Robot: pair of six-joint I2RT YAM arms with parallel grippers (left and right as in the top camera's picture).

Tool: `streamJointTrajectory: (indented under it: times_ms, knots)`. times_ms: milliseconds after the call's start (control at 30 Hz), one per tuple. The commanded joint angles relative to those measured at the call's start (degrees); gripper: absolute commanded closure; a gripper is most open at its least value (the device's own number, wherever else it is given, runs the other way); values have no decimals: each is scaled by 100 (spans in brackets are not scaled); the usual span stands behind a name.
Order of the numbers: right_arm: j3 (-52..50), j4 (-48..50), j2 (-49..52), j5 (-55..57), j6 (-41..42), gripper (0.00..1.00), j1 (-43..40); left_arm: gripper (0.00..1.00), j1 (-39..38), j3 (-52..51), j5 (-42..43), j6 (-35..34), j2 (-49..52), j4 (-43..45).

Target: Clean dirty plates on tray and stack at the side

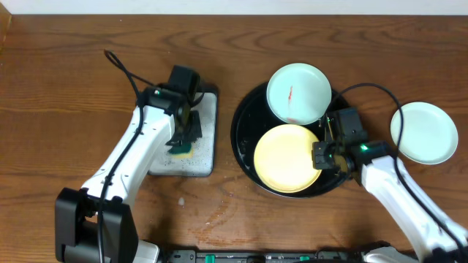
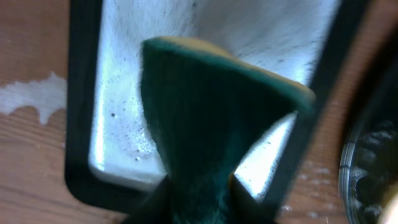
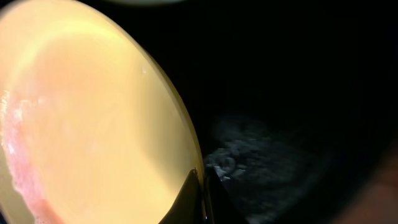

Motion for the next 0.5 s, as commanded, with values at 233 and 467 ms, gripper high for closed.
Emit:
streamJointTrajectory:
  times_ms: [233, 467]
  knots:
    - [4, -122, -1351, 2586, -146, 98, 1207, 41, 468, -195, 824, 127, -568, 76]
    - [35, -118, -1633, 4616, -334, 99, 2581, 32, 476, -195, 922, 131, -1655, -225]
